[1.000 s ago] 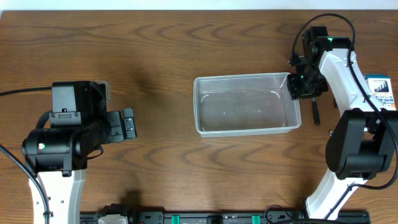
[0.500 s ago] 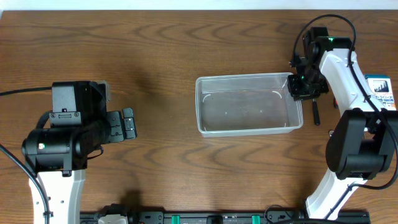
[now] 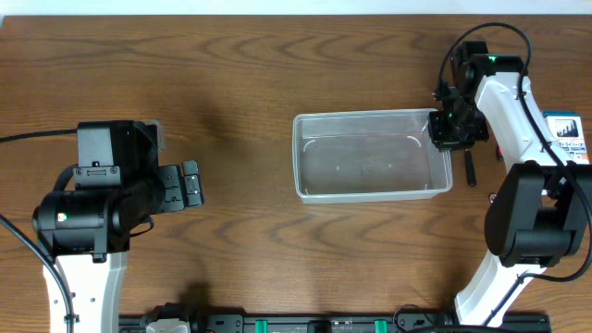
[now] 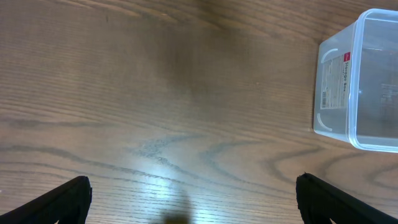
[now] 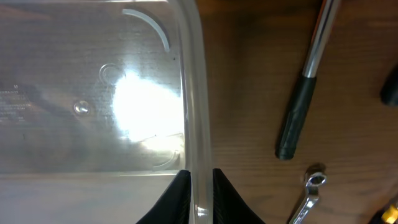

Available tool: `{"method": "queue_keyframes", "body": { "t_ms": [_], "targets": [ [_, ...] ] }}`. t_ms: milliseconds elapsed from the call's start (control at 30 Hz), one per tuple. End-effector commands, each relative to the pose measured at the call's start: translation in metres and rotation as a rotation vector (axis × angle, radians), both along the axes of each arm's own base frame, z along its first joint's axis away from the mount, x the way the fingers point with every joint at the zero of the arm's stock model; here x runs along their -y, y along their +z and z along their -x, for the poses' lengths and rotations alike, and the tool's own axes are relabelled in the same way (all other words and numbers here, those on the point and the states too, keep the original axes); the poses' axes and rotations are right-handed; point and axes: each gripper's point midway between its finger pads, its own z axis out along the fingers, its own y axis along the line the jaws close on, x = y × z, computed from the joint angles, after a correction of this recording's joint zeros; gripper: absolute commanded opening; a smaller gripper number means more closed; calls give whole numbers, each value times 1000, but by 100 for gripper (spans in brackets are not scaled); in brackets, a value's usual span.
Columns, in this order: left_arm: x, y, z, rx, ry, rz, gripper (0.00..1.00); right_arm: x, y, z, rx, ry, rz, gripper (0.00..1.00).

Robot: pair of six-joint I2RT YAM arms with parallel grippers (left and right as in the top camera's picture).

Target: Pack container

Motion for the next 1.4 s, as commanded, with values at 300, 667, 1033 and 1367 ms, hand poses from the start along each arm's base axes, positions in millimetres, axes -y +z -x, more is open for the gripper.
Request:
{"method": "queue_keyframes", "body": {
  "t_ms": [300, 667, 1033, 1367],
  "targets": [
    [-4, 4, 0, 10, 20, -10, 98, 3, -1, 2, -5, -109, 12, 10],
    [-4, 4, 0, 10, 20, -10, 98, 2, -1, 1, -2, -102, 8, 13],
    [-4, 5, 0, 11, 20, -10, 98, 2, -1, -3, 12, 14, 2, 15],
    [-4, 6, -2, 21, 20, -11, 98, 2, -2, -7, 27, 122, -2, 13]
  ]
}}
